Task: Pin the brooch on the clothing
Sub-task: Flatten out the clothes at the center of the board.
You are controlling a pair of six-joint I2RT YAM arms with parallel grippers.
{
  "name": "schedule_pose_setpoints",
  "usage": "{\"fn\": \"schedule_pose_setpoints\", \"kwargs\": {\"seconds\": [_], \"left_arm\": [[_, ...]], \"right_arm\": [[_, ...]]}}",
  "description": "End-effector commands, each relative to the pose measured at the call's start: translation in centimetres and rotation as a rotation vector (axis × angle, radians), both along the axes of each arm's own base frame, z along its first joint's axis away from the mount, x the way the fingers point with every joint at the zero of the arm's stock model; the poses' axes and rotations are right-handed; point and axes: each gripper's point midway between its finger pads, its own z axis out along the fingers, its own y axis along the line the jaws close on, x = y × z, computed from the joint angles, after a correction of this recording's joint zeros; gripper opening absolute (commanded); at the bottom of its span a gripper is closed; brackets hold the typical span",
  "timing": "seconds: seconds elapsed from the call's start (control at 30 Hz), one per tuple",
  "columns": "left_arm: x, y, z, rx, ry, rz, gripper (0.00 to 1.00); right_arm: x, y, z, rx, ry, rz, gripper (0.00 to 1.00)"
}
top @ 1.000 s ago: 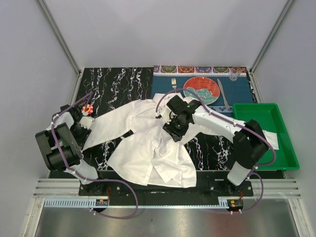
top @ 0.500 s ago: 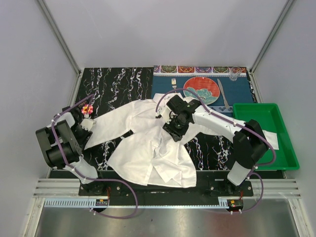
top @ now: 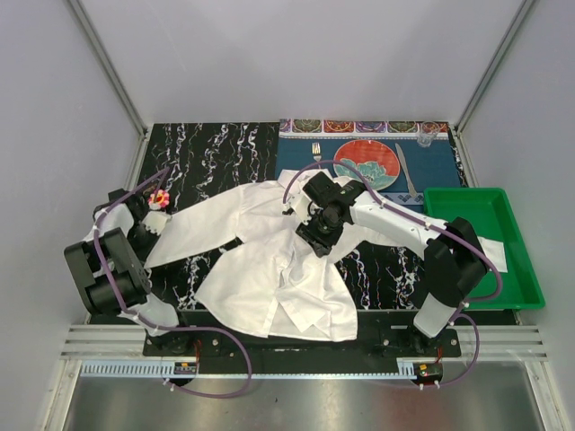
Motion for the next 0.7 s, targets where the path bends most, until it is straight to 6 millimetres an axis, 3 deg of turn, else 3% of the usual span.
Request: {"fn": "schedule_pose_setpoints", "kwargs": {"seconds": [0.0, 0.1, 0.33, 0.43, 0.53, 0.67], "left_arm": [[1.0, 0.6, 3.1, 0.032, -0.061, -0.019, 0.18], [0.9, 0.6, 3.4, 0.029, -0.060, -0.028, 0.23], [1.0, 0.6, 2.7, 0.014, -0.044, -0.021, 0.19], [1.5, 1.1, 2.6, 0.024, -0.055, -0.004, 0.07], [1.9, 2.3, 3.8, 0.054, -0.096, 0.040, 0.00], [2.4, 5.9, 8.0, 0.173, -0.210, 0.124, 0.00]], "right_arm": [[0.9, 0.0, 0.8, 0.000, -0.032, 0.001, 0.49], [1.0, -0.1, 0.9, -0.001, -0.037, 0.001, 0.49], [1.0, -0.3, 1.2, -0.002, -0.048, 0.003, 0.49], [1.1, -0.3, 1.3, -0.006, -0.056, 0.006, 0.48], [1.1, -0.4, 1.4, -0.008, -0.057, 0.007, 0.48], [1.0, -0.6, 1.2, -0.012, -0.053, 0.007, 0.48]]}}
